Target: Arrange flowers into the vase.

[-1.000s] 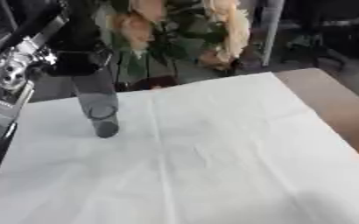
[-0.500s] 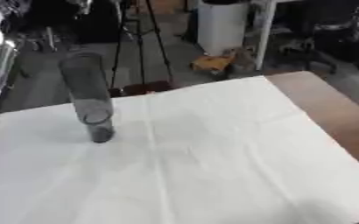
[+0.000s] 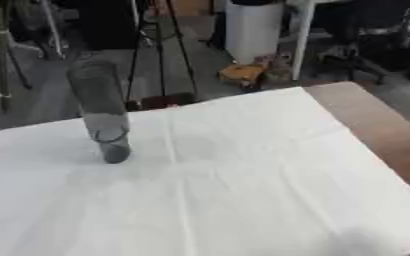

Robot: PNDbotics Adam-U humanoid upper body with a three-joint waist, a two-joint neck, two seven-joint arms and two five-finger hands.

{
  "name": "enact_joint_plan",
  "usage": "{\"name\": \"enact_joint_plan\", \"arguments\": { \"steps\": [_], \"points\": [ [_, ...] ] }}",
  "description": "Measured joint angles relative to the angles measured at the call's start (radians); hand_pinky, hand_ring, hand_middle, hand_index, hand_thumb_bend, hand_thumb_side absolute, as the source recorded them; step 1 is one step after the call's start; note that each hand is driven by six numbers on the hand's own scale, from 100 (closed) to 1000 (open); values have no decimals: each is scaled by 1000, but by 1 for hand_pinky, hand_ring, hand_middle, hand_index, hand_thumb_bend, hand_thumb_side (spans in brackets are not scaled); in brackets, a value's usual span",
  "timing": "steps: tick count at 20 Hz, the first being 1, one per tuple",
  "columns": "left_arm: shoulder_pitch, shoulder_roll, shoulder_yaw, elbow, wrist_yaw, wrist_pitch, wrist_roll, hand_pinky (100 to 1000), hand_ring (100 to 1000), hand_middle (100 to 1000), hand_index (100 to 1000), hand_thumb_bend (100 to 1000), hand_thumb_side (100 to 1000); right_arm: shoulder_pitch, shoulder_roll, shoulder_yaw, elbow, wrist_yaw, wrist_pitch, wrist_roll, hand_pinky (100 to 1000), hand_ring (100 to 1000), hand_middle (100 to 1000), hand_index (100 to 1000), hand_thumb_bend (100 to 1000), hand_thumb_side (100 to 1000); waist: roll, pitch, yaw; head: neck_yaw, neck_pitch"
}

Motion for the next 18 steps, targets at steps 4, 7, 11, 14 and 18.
{"name": "enact_joint_plan", "arguments": {
  "steps": [4, 7, 11, 14, 18],
  "points": [
    [1, 1, -25, 19, 66, -33, 66, 100, 100, 100, 132, 100, 226, 0, 0, 0, 0, 1, 3, -2, 100, 245, 136, 372, 402, 637, 0, 0, 0, 0, -6],
    [1, 2, -44, 27, 116, -54, 116, 100, 100, 100, 132, 100, 226, 0, 0, 0, 0, 1, 4, -2, 100, 245, 136, 372, 402, 638, 0, 0, 0, 1, -7],
    [3, 9, -71, 33, 184, -78, 183, 100, 100, 100, 132, 100, 227, 0, 0, 0, 0, 1, 4, -3, 100, 245, 136, 372, 402, 637, 2, 0, 0, 1, -7],
    [7, 11, -93, 33, 234, -92, 233, 100, 100, 100, 133, 100, 229, 0, 0, 0, 0, 3, 4, -3, 100, 245, 136, 372, 402, 637, 4, 0, -1, 1, -7],
    [10, 22, -119, 33, 300, -107, 297, 100, 100, 100, 132, 100, 229, -1, 0, 0, -1, 4, 4, -2, 100, 245, 136, 373, 402, 637, 4, 0, -1, 1, -8]
  ]
}}
